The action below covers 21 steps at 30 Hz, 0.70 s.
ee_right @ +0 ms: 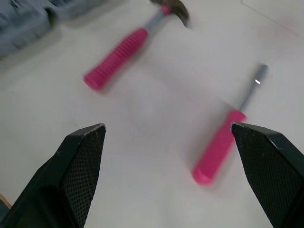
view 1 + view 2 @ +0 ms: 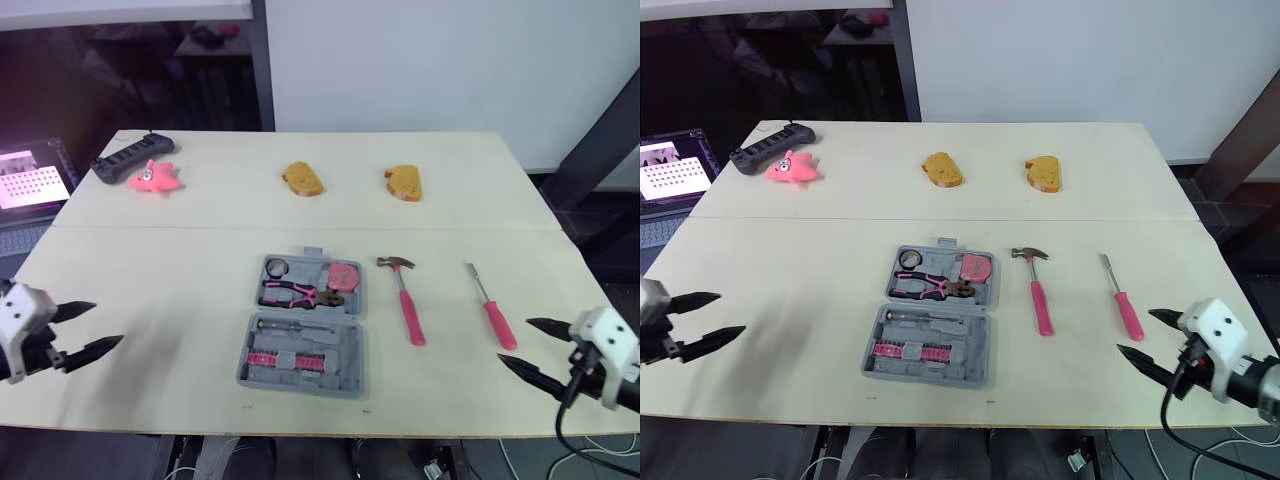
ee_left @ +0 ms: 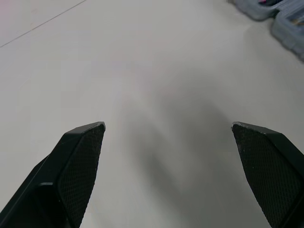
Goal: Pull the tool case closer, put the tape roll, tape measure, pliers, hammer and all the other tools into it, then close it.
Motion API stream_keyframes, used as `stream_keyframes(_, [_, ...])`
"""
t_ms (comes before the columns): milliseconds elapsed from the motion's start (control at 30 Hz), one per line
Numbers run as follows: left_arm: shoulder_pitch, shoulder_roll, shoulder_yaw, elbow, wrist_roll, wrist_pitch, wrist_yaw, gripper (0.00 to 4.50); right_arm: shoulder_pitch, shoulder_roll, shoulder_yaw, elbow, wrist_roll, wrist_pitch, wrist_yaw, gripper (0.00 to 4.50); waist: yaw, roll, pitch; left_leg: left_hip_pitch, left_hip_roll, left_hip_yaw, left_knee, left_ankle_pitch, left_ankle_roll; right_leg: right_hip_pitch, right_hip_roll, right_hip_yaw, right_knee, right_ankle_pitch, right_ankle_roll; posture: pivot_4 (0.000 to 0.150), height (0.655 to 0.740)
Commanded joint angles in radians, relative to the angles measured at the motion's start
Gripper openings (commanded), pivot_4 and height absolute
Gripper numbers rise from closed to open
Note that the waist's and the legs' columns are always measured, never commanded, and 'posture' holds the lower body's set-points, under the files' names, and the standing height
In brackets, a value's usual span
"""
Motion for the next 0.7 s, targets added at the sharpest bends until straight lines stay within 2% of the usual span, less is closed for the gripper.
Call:
stream_keyframes(33, [0.008, -0.052, -0.059, -0.194, -0.054, 0.062, 0.052, 4.47, -0.092, 0.029, 0.087, -0.17, 0.061, 0.192, -0.154, 4.5, 0.0, 0.0, 0.0, 0.0, 0.0, 0.0, 0.0, 0.0, 0.0, 0.0, 0.0, 0.0, 0.0, 0.0, 0.0, 0.15, 0.74])
stream_keyframes(167, [-0.013, -0.136, -0.096, -0.359, -0.074, 0.083, 0.148, 4.47, -0.252, 0.092, 0.227, -0.25, 0.022, 0.391, -0.357, 4.5, 0.004, 0.0, 0.0, 0.0, 0.0, -0.001, 0.0, 0.001, -0.001, 0.0, 0.0, 0.0, 0.001, 0.0, 0.0, 0.15, 0.74])
stream_keyframes(233, [-0.025, -0.177, -0.112, -0.414, -0.08, 0.033, 0.169, 4.47, -0.329, 0.136, 0.292, -0.253, -0.001, 0.457, -0.444, 4.5, 0.006, -0.001, -0.001, -0.001, 0.0, -0.001, 0.0, 0.001, -0.001, -0.001, 0.0, 0.0, 0.0, 0.0, 0.001, 0.15, 0.74])
stream_keyframes(467, [0.005, -0.146, -0.174, -0.53, -0.196, 0.154, 0.096, 4.47, -0.536, 0.338, 0.408, -0.191, -0.065, 0.659, -0.692, 4.5, -0.001, 0.0, -0.001, -0.001, 0.0, -0.001, 0.0, 0.001, -0.001, -0.002, 0.0, 0.0, 0.001, 0.0, 0.0, 0.15, 0.74])
stream_keyframes(700, [-0.002, -0.169, -0.217, -0.548, -0.173, 0.14, 0.142, 4.47, -0.664, 0.467, 0.468, -0.067, -0.156, 0.732, -0.837, 4.5, 0.002, 0.0, -0.001, -0.002, 0.0, -0.001, 0.0, 0.001, -0.001, -0.003, 0.0, 0.0, 0.001, 0.001, 0.0, 0.15, 0.74])
